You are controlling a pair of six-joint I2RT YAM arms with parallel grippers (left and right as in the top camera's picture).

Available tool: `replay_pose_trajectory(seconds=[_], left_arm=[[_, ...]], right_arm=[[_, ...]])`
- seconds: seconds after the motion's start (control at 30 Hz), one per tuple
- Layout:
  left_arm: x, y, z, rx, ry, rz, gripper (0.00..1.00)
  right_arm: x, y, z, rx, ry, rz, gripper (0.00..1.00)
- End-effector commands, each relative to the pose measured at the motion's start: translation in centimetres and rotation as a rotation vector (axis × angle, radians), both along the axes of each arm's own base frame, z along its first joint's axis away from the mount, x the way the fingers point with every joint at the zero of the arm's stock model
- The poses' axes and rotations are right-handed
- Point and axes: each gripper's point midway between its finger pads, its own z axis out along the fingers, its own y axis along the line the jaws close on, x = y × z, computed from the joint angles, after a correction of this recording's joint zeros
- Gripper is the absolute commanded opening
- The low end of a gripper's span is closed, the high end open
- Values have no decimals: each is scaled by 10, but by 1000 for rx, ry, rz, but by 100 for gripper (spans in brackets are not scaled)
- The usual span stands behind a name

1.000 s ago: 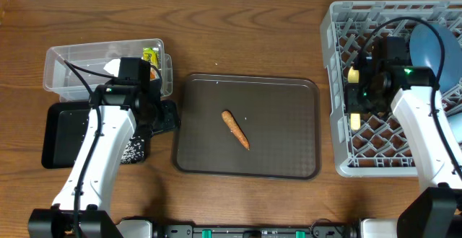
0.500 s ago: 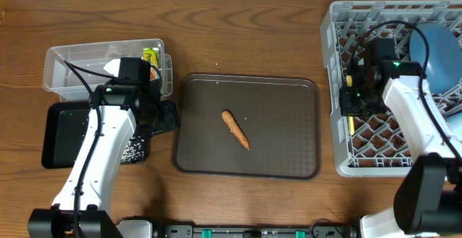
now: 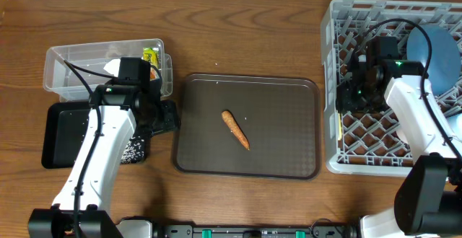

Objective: Sort waste into correct bins and load items into the dishwasher rack
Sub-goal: 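Open the right gripper and withdraw it above the rack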

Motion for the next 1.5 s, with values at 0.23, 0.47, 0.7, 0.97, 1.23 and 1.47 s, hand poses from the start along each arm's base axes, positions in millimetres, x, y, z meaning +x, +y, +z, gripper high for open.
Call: replay_pose_trajectory(seconds=[0.23,0.47,0.7,0.97,1.23,1.47], left_arm=[[4,2,6,10,-22,2,54],[4,2,6,10,-22,2,54],[4,2,6,10,-22,2,54],[5,2,6,9,-25,2,54],[5,2,6,10,-24,2,54],[5,2,6,10,-25,2,54]], right_arm=[[-6,17,-6,46,31,23,51],[-12,16,-5,44,54,21,46],[-6,19,32,47,-71,30,49],[9,74,85,231,-289,170,53],[-9,89,37,188,-97,212,52],[-24,77,8,124,50,168,47]])
